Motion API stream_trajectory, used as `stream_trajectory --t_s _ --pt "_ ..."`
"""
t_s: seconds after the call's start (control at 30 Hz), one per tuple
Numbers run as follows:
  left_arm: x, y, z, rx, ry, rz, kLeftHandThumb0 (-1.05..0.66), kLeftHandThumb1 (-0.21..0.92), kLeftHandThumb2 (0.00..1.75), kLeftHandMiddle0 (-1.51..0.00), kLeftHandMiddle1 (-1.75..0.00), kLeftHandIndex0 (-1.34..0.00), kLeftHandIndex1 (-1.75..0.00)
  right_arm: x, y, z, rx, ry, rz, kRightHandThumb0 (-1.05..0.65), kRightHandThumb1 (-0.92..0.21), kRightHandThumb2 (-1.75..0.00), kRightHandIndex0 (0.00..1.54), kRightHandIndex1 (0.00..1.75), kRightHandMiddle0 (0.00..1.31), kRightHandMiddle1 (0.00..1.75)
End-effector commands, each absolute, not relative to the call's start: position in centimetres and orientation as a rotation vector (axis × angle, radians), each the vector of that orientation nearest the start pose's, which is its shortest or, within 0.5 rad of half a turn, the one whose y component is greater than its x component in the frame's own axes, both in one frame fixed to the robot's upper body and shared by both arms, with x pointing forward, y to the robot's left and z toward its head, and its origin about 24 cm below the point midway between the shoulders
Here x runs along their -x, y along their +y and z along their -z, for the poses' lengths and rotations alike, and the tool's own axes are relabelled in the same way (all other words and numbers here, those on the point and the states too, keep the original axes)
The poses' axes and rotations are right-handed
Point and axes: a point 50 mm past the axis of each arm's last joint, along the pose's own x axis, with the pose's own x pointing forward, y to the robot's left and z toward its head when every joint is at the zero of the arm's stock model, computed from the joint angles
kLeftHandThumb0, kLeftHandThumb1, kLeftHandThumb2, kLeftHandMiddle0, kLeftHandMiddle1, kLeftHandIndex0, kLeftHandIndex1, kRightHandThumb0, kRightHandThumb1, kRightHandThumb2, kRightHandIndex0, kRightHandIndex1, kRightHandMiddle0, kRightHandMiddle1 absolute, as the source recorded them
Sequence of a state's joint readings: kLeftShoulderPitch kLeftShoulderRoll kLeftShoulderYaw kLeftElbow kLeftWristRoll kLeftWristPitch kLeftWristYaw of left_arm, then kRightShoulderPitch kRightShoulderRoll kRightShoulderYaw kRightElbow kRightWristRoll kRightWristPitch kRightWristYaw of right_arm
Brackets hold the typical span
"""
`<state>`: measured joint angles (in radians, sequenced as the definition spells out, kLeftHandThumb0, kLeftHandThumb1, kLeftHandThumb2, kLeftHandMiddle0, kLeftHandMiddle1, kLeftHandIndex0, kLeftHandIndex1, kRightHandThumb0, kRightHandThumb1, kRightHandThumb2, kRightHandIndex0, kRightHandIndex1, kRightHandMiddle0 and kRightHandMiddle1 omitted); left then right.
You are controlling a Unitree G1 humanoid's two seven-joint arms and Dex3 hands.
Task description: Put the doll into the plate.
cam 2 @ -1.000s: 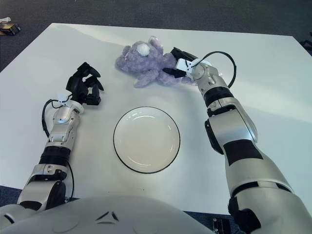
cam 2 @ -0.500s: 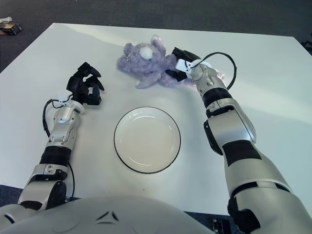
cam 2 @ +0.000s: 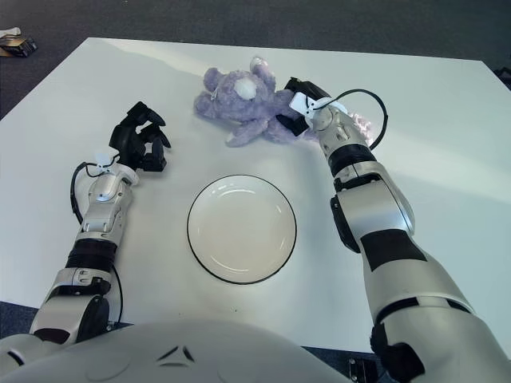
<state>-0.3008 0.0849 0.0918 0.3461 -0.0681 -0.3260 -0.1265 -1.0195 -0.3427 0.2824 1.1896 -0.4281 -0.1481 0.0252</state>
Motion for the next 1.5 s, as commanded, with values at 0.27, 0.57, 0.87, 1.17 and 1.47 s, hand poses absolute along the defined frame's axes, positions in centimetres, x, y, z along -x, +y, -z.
stream_trajectory --t_s 0.27,0.57,0.87,1.17,1.47 --pt "-30.0 16.4 -5.7 -0.003 -0.211 0.079 -0.02 0.19 1.48 -0.75 -1.75 -0.43 -1.75 -39.9 -17.6 -9.8 0.95 0.089 -0.13 0.0 -0.02 -1.62 0.85 1.64 0.62 1.75" --pt "-30.1 16.4 -5.7 -0.014 -0.218 0.085 -0.02 0.21 1.45 -0.74 -1.72 -0.42 -1.75 -39.8 -17.3 -10.6 0.96 -0.034 -0.045 0.0 -0.04 -1.6 0.85 1.63 0.6 1.75" --pt "-30.1 16.5 -5.6 -0.012 -0.216 0.085 -0.02 0.21 1.45 -0.74 -1.72 -0.42 -1.75 -39.1 -17.1 -11.4 0.941 -0.245 0.127 0.0 -0.09 -1.55 0.81 1.64 0.56 1.75" --pt "-30.1 16.6 -5.6 -0.022 -0.221 0.077 -0.02 0.2 1.47 -0.74 -1.74 -0.43 -1.75 -38.1 -16.2 -12.3 0.845 -0.48 0.238 0.0 -0.1 -1.54 0.81 1.63 0.55 1.75" --pt "-30.1 16.8 -5.7 -0.036 -0.235 0.1 -0.02 0.21 1.45 -0.75 -1.7 -0.42 -1.75 -37.2 -15.5 -12.6 0.827 -0.646 0.262 0.0 -0.11 -1.52 0.8 1.64 0.54 1.75"
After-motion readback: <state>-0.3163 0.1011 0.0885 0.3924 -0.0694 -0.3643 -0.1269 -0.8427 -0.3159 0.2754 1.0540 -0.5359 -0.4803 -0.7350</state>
